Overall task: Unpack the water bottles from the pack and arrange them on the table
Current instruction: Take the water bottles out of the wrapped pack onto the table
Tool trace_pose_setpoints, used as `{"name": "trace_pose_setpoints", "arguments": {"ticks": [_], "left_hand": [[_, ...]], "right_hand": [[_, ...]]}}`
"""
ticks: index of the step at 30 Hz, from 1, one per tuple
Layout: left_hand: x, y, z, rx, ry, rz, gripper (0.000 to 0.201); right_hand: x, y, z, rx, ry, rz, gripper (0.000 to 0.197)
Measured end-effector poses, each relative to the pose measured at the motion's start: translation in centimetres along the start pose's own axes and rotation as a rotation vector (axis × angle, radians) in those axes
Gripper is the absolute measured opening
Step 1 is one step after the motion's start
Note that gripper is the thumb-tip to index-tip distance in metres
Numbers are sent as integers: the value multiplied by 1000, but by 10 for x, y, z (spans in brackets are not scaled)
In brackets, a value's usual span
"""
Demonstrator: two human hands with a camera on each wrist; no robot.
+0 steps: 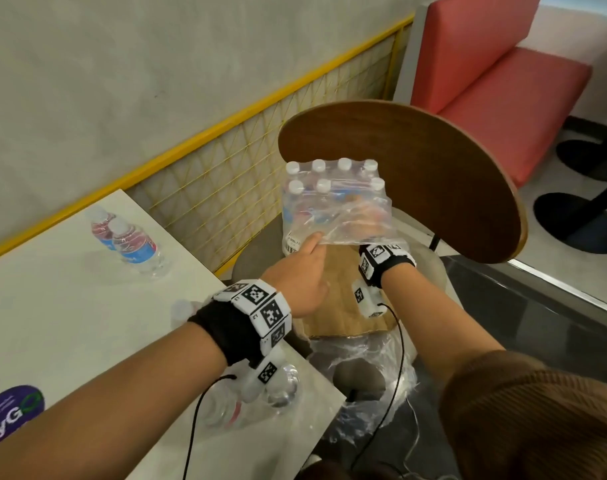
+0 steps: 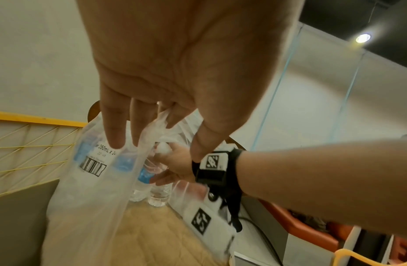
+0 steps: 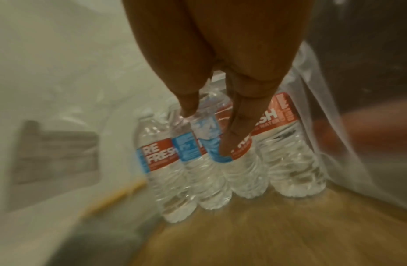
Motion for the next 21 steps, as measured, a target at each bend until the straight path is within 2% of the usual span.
{"name": "trace_pose_setpoints", "arguments": {"ticks": [3, 6, 8, 11, 15, 18, 21], "left_hand": [[-7, 1, -5, 33, -35, -68, 60], [-20, 7, -23, 81, -45, -132, 50], [-28, 13, -41, 109, -6, -141, 46], [-39, 18, -73, 196, 99, -158, 53], [-57, 16, -107, 236, 200, -207, 55], [-81, 16, -125, 96, 255, -152, 56], [-110, 14, -145, -92, 267, -33, 65]], "right_hand": [[-37, 0, 1, -88, -2, -47, 39], [-93, 10, -2, 125, -172, -224, 38], [-114, 3, -1, 243, -186, -324, 39], [-150, -5, -13, 418, -60, -402, 37], [-191, -26, -38, 250, 133, -526, 26], [-208, -44, -50, 103, 229, -505, 24], [-216, -52, -52, 134, 250, -452, 27]]}}
Point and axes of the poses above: each hand's wrist, its own x-axis towards the middle knuckle, its own y-axis out of the back of the hand, z = x × y, the point moved 5 cm from there along x, towards the middle knuckle, and after that the axes turned 3 degrees about x, right-handed, at the moved point
